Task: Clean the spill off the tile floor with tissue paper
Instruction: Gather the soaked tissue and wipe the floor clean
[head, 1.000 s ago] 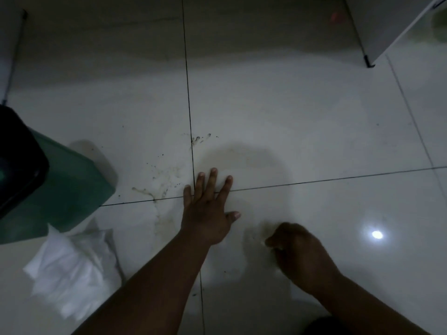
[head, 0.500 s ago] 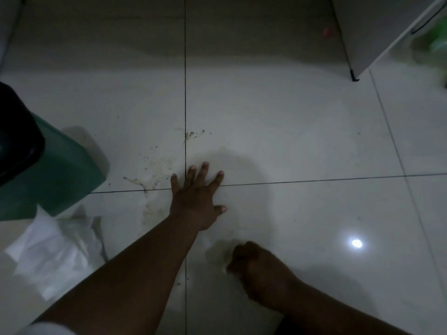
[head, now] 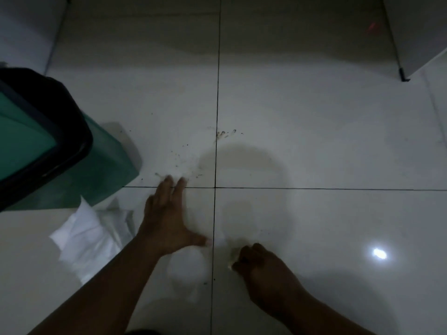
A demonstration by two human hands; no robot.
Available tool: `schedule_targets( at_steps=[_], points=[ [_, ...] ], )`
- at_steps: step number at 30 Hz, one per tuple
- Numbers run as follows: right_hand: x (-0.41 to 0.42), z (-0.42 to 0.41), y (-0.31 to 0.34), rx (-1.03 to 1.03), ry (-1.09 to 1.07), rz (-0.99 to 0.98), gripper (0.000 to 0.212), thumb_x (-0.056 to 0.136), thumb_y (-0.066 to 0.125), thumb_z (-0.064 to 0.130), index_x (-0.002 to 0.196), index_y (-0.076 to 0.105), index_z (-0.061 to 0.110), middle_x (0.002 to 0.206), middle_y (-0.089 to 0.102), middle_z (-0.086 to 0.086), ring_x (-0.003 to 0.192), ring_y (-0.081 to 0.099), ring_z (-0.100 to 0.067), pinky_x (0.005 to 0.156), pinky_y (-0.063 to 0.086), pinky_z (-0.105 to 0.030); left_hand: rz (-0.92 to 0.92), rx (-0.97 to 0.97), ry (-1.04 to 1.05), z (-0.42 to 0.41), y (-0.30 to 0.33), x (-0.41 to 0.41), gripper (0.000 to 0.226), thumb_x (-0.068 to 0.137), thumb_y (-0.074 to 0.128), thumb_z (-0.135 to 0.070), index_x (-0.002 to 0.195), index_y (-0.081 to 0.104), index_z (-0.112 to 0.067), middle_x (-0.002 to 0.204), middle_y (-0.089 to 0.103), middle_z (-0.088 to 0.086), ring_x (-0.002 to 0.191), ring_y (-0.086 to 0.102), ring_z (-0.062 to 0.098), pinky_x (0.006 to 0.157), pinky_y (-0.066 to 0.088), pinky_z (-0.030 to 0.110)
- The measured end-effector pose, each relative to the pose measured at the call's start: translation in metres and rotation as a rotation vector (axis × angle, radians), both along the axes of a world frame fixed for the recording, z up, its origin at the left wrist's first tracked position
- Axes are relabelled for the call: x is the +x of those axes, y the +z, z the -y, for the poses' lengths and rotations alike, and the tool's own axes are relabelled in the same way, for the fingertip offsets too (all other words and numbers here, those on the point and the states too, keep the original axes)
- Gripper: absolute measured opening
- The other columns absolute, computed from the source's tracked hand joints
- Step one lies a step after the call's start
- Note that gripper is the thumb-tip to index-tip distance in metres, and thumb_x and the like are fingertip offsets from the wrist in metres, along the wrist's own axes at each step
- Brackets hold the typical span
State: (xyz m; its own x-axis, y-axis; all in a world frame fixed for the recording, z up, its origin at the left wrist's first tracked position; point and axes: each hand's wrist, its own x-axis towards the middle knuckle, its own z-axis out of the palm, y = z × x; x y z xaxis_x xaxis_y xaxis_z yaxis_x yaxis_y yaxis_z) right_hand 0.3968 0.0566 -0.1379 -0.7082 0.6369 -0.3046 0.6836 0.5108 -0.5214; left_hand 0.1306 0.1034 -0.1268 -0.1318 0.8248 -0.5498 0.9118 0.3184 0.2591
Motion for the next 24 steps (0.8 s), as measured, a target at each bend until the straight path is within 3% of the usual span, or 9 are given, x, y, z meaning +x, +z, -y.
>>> schedule_targets(
  at_steps=[3, 7, 12, 16, 18, 20, 24],
  points=[
    [-0.004, -0.017, -0.005, 0.022, -0.15, 0.003, 0.033, 0.075, 0.072, 0.004, 0.104, 0.076, 0.02, 0.097, 0.068, -0.004, 0.086, 0.061, -0.028, 0.07, 0.056, -0.034, -0.104, -0.149, -0.078, 0.038, -0.001, -0.022, 0.179, 0.018, 0.055, -0.103, 0.148, -0.037, -0.021, 0.154, -0.048, 0.006, 0.145, -0.039, 0.024, 0.123, -0.007, 0.055],
    [-0.019, -0.024, -0.004, 0.021, -0.335, 0.009, 0.038, 0.068, 0.073, -0.004, 0.101, 0.077, 0.017, 0.096, 0.066, -0.005, 0.082, 0.058, -0.027, 0.064, 0.055, -0.035, -0.159, -0.229, -0.086, 0.06, 0.0, -0.034, 0.182, 0.015, 0.053, -0.103, 0.143, -0.043, -0.016, 0.147, -0.055, 0.011, 0.14, -0.046, 0.028, 0.122, -0.011, 0.055],
    [-0.038, 0.006, 0.004, 0.035, -0.033, -0.045, 0.027, 0.07, 0.079, 0.012, 0.095, 0.077, 0.021, 0.09, 0.068, 0.0, 0.079, 0.06, -0.022, 0.061, 0.056, -0.031, -0.139, -0.296, -0.057, 0.056, 0.003, -0.035, 0.183, 0.011, 0.057, -0.098, 0.138, -0.049, -0.019, 0.143, -0.06, 0.01, 0.136, -0.051, 0.029, 0.119, -0.014, 0.062],
    [-0.035, -0.018, 0.0, 0.014, -0.323, -0.032, 0.033, 0.078, 0.069, 0.0, 0.105, 0.076, 0.018, 0.098, 0.067, -0.004, 0.087, 0.059, -0.027, 0.071, 0.056, -0.036, -0.104, -0.355, -0.001, 0.043, 0.005, -0.026, 0.184, 0.014, 0.069, -0.091, 0.133, -0.054, -0.022, 0.137, -0.064, 0.011, 0.133, -0.051, 0.036, 0.115, -0.013, 0.069],
    [-0.038, -0.023, 0.003, 0.009, -0.419, -0.052, 0.036, 0.074, 0.072, -0.005, 0.102, 0.077, 0.015, 0.097, 0.067, -0.005, 0.086, 0.06, -0.028, 0.07, 0.054, -0.032, -0.091, -0.368, 0.024, 0.034, 0.006, -0.022, 0.185, 0.016, 0.077, -0.084, 0.129, -0.057, -0.025, 0.133, -0.067, 0.011, 0.131, -0.052, 0.039, 0.111, -0.011, 0.072],
    [-0.046, -0.016, 0.004, 0.022, -0.32, -0.058, 0.037, 0.071, 0.074, -0.004, 0.101, 0.077, 0.017, 0.093, 0.067, -0.004, 0.081, 0.06, -0.026, 0.066, 0.051, -0.027, -0.093, -0.392, 0.037, 0.028, 0.007, -0.019, 0.186, 0.017, 0.083, -0.079, 0.124, -0.06, -0.027, 0.129, -0.069, 0.011, 0.127, -0.054, 0.04, 0.109, -0.011, 0.074],
    [-0.055, 0.002, 0.001, -0.029, 0.061, -0.055, 0.032, 0.079, 0.069, 0.009, 0.109, 0.072, 0.018, 0.102, 0.066, -0.007, 0.092, 0.06, -0.03, 0.071, 0.057, -0.035, -0.098, -0.419, 0.04, 0.028, 0.008, -0.019, 0.186, 0.017, 0.083, -0.079, 0.122, -0.061, -0.028, 0.127, -0.071, 0.011, 0.124, -0.058, 0.038, 0.11, -0.014, 0.075]
  ],
)
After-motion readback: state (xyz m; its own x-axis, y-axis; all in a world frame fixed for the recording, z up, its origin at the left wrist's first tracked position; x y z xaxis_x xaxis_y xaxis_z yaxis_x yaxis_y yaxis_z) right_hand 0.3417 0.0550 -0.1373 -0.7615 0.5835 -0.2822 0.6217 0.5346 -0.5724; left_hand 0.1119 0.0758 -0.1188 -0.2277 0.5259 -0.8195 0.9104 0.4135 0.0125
